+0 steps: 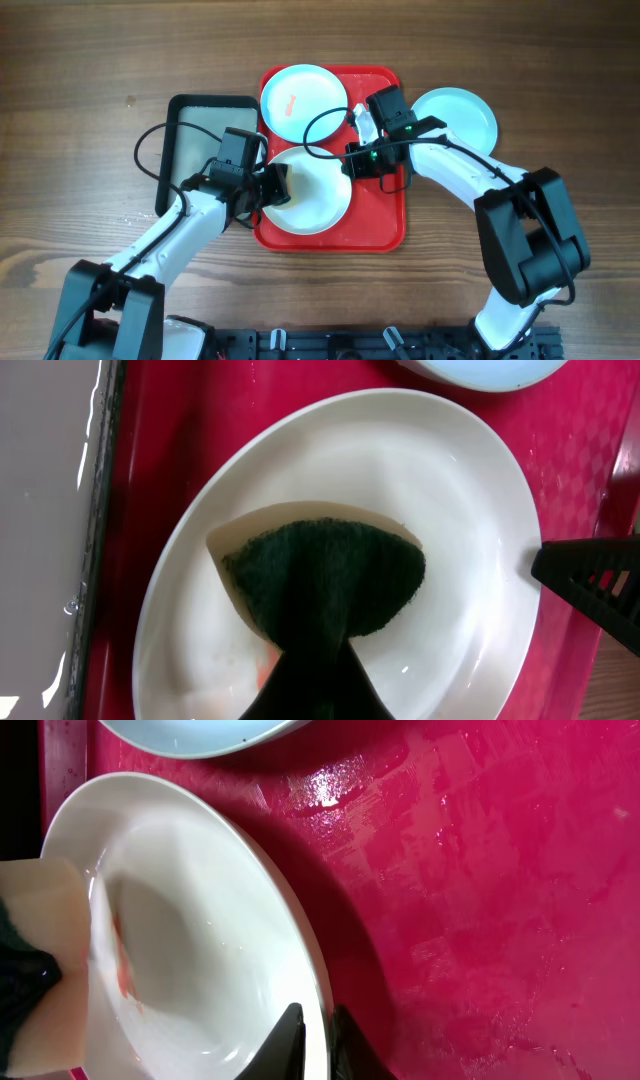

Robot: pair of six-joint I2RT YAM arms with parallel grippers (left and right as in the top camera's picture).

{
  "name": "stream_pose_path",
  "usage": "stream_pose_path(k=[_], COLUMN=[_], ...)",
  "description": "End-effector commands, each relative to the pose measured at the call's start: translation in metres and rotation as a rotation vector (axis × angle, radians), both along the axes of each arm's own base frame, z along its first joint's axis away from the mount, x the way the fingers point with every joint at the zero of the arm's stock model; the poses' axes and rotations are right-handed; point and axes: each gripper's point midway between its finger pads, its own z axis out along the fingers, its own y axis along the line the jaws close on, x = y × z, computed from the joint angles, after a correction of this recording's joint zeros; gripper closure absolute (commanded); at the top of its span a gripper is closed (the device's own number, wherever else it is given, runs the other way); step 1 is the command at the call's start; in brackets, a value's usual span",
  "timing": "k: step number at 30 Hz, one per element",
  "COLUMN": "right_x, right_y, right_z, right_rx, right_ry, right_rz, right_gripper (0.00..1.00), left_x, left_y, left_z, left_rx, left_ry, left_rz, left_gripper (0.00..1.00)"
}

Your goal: Clean dirty plates on tray and stack at the side

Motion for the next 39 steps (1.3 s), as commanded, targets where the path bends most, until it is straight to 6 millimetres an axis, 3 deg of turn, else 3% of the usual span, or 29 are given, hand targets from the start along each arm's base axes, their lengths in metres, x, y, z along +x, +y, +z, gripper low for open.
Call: stream_pose_path(k=[1,6,11,26,33,39], right_x=[-0.004,-0.007,-0.010,-0.013,-0.014,-0.013], right_y=[0.001,-0.001,-0.002,-0.004,-0.004,-0.004], right_z=[-0.007,-0.008,-0.009,-0.013,-0.013,-0.013], right_rx=[0.005,-0.002,-0.006,-0.012,-0.013,-0.013], right_ry=[0.027,0.043,0.062,0.080,0.081,0.081], right_rz=[0.000,0.000,-0.013,-0.030,-0.030,-0.030], right_gripper=[0.88,0.84,0.91,0.91,0.96,0.96], left_x=[0.000,-0.001,-0.002,-0.002,-0.002,-0.003], left_y=[0.000,0.000,0.000,0.000,0.001,0.014], left_z=[0.001,0.001,0.001,0.001,0.000,-0.005], left_rx=[0.000,0.002,0.003,0.003,0.007,0.075], left_ry=[-0.005,-0.001,0.002,0.002,0.001,0.010], left_rz=[0.007,0.007,0.008,0.007,0.009,0.040], left_gripper=[0.96,0.96,0.96,0.96,0.96,0.96])
